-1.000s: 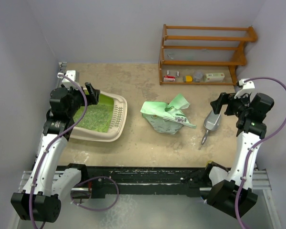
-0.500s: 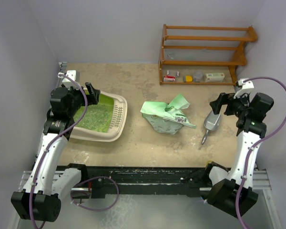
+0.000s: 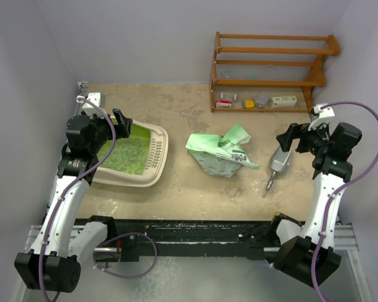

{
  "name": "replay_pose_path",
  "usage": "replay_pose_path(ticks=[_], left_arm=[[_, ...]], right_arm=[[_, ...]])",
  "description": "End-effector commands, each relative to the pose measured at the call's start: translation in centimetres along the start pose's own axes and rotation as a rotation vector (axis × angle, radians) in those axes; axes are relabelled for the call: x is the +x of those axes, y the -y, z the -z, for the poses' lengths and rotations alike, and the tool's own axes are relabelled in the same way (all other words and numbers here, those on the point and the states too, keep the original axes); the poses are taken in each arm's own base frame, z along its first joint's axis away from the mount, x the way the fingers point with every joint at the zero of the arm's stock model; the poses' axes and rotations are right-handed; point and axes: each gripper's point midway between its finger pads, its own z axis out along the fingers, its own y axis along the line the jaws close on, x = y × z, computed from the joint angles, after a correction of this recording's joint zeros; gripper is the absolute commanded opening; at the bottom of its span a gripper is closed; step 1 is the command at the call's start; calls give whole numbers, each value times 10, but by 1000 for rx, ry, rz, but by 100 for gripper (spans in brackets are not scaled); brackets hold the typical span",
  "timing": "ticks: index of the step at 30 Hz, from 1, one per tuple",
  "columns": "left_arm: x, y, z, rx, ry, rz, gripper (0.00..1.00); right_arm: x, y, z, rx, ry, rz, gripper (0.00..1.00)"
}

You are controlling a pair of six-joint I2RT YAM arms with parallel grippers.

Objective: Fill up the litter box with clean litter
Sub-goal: Reset both arms

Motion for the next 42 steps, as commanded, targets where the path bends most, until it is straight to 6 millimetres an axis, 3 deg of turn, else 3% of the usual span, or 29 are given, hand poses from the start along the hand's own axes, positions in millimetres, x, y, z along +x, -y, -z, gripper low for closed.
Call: replay_pose_path(ticks=[1,12,42], left_arm=[[-15,4,3,20,50,-22,75],[-15,5,5,22,52,-23,75],[-14,5,4,26,48,-18,75]], right_arm=[[-21,-8,7,-30,50,66,100],[-19,-20,12,-82,49,88,100],[-21,-19,11,-76,56,66,100]])
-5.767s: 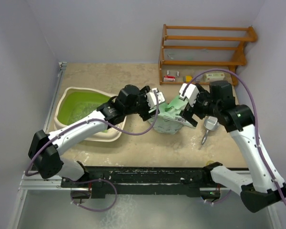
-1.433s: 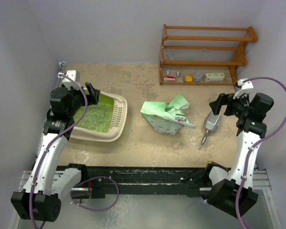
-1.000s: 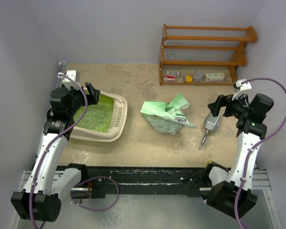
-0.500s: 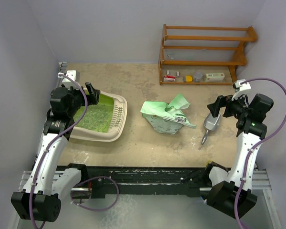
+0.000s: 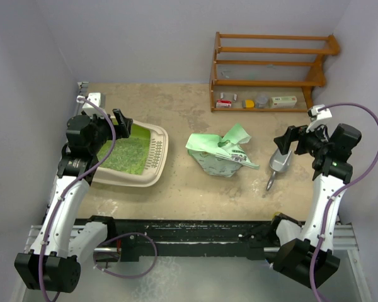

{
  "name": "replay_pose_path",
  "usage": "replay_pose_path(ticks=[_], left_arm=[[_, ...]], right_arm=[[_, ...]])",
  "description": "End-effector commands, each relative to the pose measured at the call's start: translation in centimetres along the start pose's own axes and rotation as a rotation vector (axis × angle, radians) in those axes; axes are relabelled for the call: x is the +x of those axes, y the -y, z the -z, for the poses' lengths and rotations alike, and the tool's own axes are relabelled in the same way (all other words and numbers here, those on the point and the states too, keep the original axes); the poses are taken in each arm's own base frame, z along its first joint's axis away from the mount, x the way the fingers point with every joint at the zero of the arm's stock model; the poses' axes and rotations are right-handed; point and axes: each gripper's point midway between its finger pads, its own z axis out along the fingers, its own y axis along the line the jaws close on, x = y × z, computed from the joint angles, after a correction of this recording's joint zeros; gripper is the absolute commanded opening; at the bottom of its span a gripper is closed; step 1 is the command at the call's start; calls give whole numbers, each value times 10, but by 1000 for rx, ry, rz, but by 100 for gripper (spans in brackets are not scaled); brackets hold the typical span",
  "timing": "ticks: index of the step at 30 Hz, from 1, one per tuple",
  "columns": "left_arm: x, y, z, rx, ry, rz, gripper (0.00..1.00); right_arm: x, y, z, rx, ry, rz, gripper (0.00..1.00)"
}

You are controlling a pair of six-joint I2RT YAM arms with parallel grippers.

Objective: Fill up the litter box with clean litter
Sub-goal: Reset both arms

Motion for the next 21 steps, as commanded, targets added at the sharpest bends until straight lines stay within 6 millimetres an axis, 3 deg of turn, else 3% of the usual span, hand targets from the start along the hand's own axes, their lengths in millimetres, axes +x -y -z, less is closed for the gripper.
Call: replay_pose_path(ticks=[1,21], left_arm=[[-14,5,4,22,49,-18,75],[-13,4,3,21,44,-16,75]], right_arm=[[-22,-5,6,-9,58,29,100],[-27,5,7,56,83,20,100]])
